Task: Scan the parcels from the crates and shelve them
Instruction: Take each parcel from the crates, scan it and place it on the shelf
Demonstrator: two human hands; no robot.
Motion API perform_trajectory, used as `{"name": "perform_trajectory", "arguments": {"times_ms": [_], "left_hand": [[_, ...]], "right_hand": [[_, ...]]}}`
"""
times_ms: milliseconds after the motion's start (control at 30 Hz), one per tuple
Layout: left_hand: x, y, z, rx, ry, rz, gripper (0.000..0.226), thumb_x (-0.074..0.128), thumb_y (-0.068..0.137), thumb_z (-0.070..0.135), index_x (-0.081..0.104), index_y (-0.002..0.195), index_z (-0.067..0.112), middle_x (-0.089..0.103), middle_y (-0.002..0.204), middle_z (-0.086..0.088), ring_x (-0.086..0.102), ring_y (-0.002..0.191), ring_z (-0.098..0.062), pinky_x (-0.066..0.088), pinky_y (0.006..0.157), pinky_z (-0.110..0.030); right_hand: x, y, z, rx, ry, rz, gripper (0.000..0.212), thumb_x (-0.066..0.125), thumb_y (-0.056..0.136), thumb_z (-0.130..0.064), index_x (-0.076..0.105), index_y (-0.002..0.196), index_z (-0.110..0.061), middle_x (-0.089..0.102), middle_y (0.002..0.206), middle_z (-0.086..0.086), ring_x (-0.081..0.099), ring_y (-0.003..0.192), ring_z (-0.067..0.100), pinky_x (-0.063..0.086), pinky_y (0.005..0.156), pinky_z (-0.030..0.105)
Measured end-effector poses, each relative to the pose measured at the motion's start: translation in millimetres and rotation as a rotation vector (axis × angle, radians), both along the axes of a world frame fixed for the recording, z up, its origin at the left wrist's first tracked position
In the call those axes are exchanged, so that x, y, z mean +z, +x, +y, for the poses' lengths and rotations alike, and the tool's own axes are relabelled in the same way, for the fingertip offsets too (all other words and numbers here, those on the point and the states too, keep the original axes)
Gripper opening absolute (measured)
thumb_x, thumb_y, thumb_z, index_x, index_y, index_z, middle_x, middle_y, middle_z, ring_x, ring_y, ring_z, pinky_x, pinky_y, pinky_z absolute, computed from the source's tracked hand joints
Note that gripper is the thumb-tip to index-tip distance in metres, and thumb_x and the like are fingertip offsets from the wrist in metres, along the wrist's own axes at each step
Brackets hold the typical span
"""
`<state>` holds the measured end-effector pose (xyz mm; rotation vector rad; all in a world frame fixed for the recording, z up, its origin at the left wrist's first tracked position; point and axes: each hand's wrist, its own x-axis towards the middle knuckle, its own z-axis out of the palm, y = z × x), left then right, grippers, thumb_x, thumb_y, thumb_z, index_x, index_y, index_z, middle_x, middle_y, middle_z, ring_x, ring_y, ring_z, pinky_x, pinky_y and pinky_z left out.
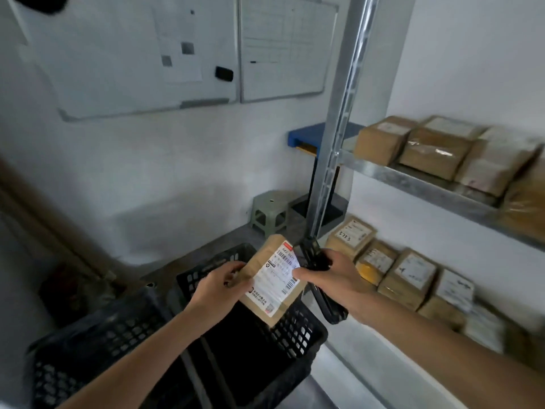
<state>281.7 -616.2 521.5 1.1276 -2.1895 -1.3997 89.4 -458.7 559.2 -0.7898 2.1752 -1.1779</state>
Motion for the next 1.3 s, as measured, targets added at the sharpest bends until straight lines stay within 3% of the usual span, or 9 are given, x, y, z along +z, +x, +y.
{"name": "perform_trajectory", "arguments": {"times_ms": [133, 267, 367, 500, 700, 867, 1033, 1167, 1300], "left_hand": [[44, 11, 34, -0.052, -0.112, 0.036, 0.021, 0.068, 0.089, 0.045, 0.07, 0.109, 0.041, 0.075, 0.093, 0.016, 0.068, 0.089, -0.001, 0.057, 0.087, -0.035], [80, 11, 70, -0.111, -0.164, 0.108, 0.008, 0.07, 0.09, 0.042, 0.071, 0.098, 0.041, 0.075, 0.087, 0.014, 0.069, 0.084, -0.002, 0.058, 0.083, -0.034], [104, 5, 102, -0.197, -0.166, 0.177, 0.017, 0.07, 0.091, 0.038, 0.069, 0.106, 0.047, 0.073, 0.087, 0.026, 0.07, 0.086, 0.003, 0.06, 0.083, -0.032], [134, -4, 153, -0.284, -0.114, 0.233, 0.027, 0.071, 0.092, 0.032, 0.063, 0.108, 0.053, 0.076, 0.09, 0.019, 0.073, 0.086, -0.001, 0.063, 0.079, -0.036], [160, -15, 239, -0.347, -0.156, 0.252, 0.027, 0.067, 0.094, 0.038, 0.061, 0.12, 0.044, 0.076, 0.093, 0.011, 0.075, 0.085, -0.008, 0.064, 0.075, -0.041], [174, -12, 331, -0.39, -0.186, 0.262, 0.037, 0.066, 0.095, 0.039, 0.058, 0.131, 0.04, 0.074, 0.101, 0.006, 0.074, 0.085, -0.008, 0.064, 0.077, -0.038], [184, -6, 427, -0.447, -0.211, 0.256, 0.035, 0.065, 0.095, 0.042, 0.06, 0.128, 0.037, 0.074, 0.092, 0.011, 0.073, 0.085, -0.008, 0.063, 0.078, -0.04], [201, -8, 492, -0.516, -0.187, 0.307, 0.031, 0.063, 0.097, 0.034, 0.06, 0.128, 0.031, 0.075, 0.086, 0.01, 0.075, 0.077, -0.007, 0.064, 0.07, -0.036], [220, -13, 539, -0.555, -0.234, 0.305, 0.025, 0.061, 0.098, 0.04, 0.059, 0.123, 0.036, 0.076, 0.084, 0.007, 0.075, 0.076, -0.01, 0.064, 0.072, -0.038]], "right_hand": [[48, 23, 47, -0.031, -0.038, 0.017, 0.039, 0.089, 0.074, -0.041, 0.072, 0.108, -0.032, 0.077, 0.097, -0.016, 0.071, 0.089, 0.003, 0.052, 0.07, 0.02], [87, 36, 98, -0.1, -0.035, 0.055, 0.044, 0.09, 0.071, -0.043, 0.072, 0.11, -0.034, 0.076, 0.098, -0.016, 0.072, 0.091, 0.006, 0.058, 0.08, 0.028], [111, 38, 140, -0.149, -0.015, 0.109, 0.045, 0.092, 0.066, -0.044, 0.072, 0.105, -0.037, 0.076, 0.097, -0.017, 0.073, 0.088, 0.006, 0.061, 0.084, 0.032], [143, 46, 207, -0.181, -0.007, 0.183, 0.039, 0.093, 0.069, -0.038, 0.07, 0.1, -0.039, 0.074, 0.088, -0.018, 0.07, 0.071, -0.002, 0.05, 0.06, 0.013], [174, 61, 319, -0.231, 0.177, 0.407, 0.041, 0.088, 0.064, -0.056, 0.061, 0.091, -0.043, 0.072, 0.091, -0.017, 0.066, 0.084, 0.0, 0.057, 0.075, 0.027], [193, 88, 430, -0.256, 0.365, 0.567, 0.062, 0.084, 0.061, -0.066, 0.062, 0.11, -0.036, 0.067, 0.098, -0.016, 0.062, 0.091, 0.008, 0.052, 0.074, 0.028], [210, 121, 536, -0.243, 0.554, 0.63, 0.06, 0.083, 0.067, -0.065, 0.059, 0.113, -0.034, 0.067, 0.102, -0.014, 0.058, 0.088, 0.01, 0.038, 0.06, 0.025], [229, 141, 604, -0.251, 0.662, 0.663, 0.052, 0.081, 0.072, -0.065, 0.052, 0.104, -0.036, 0.061, 0.097, -0.014, 0.058, 0.09, 0.013, 0.047, 0.076, 0.032], [240, 151, 656, -0.33, 0.753, 0.708, 0.059, 0.079, 0.073, -0.067, 0.058, 0.112, -0.028, 0.066, 0.103, -0.006, 0.061, 0.094, 0.017, 0.048, 0.078, 0.034]]}}
